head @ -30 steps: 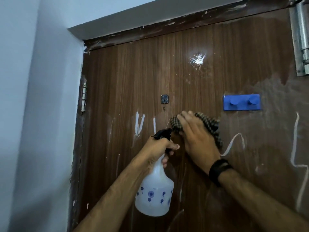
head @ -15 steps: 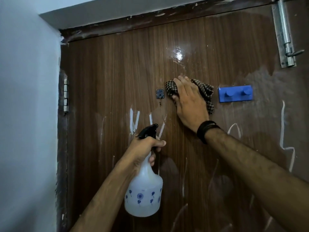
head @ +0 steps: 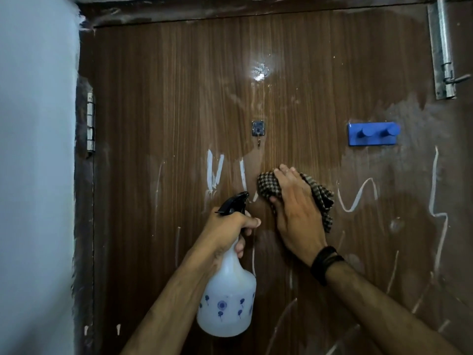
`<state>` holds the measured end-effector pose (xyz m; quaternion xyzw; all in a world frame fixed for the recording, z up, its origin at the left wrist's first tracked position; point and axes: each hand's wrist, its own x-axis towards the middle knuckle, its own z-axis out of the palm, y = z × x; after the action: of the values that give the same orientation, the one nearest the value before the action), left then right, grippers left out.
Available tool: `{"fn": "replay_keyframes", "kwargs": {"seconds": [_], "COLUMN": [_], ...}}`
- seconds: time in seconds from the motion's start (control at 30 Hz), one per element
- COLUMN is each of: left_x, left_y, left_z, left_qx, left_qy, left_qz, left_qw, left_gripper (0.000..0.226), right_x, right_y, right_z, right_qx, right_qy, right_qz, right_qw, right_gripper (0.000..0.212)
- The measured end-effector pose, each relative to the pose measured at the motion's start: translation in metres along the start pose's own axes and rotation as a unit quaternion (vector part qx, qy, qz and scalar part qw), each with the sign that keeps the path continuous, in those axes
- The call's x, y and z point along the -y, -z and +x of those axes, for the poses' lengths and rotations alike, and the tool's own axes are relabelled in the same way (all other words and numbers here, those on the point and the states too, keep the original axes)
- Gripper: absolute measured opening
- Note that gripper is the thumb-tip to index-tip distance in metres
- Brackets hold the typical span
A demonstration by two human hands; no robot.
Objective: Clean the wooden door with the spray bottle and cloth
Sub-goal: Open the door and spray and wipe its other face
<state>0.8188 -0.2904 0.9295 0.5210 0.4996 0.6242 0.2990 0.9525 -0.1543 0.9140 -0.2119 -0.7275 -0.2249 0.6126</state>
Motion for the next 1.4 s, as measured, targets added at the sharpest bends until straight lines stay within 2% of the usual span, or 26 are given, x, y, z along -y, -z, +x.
{"fn": "replay_keyframes", "kwargs": {"seconds": [0.1, 0.23, 0.43, 0.53, 0.67, 0.83, 0.97, 1.17, 1.27, 1.4], "left_x": [0.004, 0.011, 0.023, 0.020, 0.015, 0.015, 0.021, 0.022, 0.017, 0.004], "left_y": [0.003, 0.010, 0.021, 0.024, 0.028, 0.039, 0.050, 0.062, 0.063, 0.061], "left_z": [0.002, 0.005, 0.004, 0.003, 0.004, 0.006, 0.000, -0.007, -0.007, -0.001], "left_qx": [-0.005, -0.030, -0.045, -0.049, -0.043, -0.066, -0.074, -0.075, -0.065, -0.067], "left_qy": [0.000, -0.006, -0.007, -0.019, -0.037, -0.041, -0.039, -0.034, -0.043, -0.056], "left_qz": [0.012, -0.009, 0.005, -0.002, -0.009, -0.037, -0.037, -0.033, -0.023, -0.028], "left_qw": [1.000, 0.999, 0.999, 0.999, 0.998, 0.996, 0.996, 0.996, 0.997, 0.996], "left_gripper": [0.011, 0.010, 0.014, 0.012, 0.010, 0.010, 0.010, 0.012, 0.014, 0.012], "right_x": [0.002, 0.006, 0.019, 0.023, 0.030, 0.042, 0.044, 0.049, 0.052, 0.055], "right_y": [-0.002, -0.008, -0.022, -0.028, -0.028, -0.032, -0.039, -0.050, -0.049, -0.047], "right_z": [0.029, 0.041, -0.037, -0.036, 0.025, 0.084, 0.052, -0.021, 0.000, 0.061], "right_qx": [-0.029, -0.037, 0.042, 0.047, -0.025, -0.094, -0.103, -0.043, -0.031, -0.068], "right_qy": [-0.019, -0.003, 0.081, 0.097, 0.106, 0.100, 0.094, 0.134, 0.133, 0.097], "right_qz": [0.001, 0.012, 0.038, 0.017, -0.061, -0.097, -0.086, -0.090, -0.071, -0.030], "right_qw": [0.999, 0.999, 0.995, 0.994, 0.992, 0.986, 0.986, 0.986, 0.988, 0.993], "right_gripper": [0.053, 0.053, 0.050, 0.049, 0.045, 0.034, 0.038, 0.060, 0.066, 0.053]}}
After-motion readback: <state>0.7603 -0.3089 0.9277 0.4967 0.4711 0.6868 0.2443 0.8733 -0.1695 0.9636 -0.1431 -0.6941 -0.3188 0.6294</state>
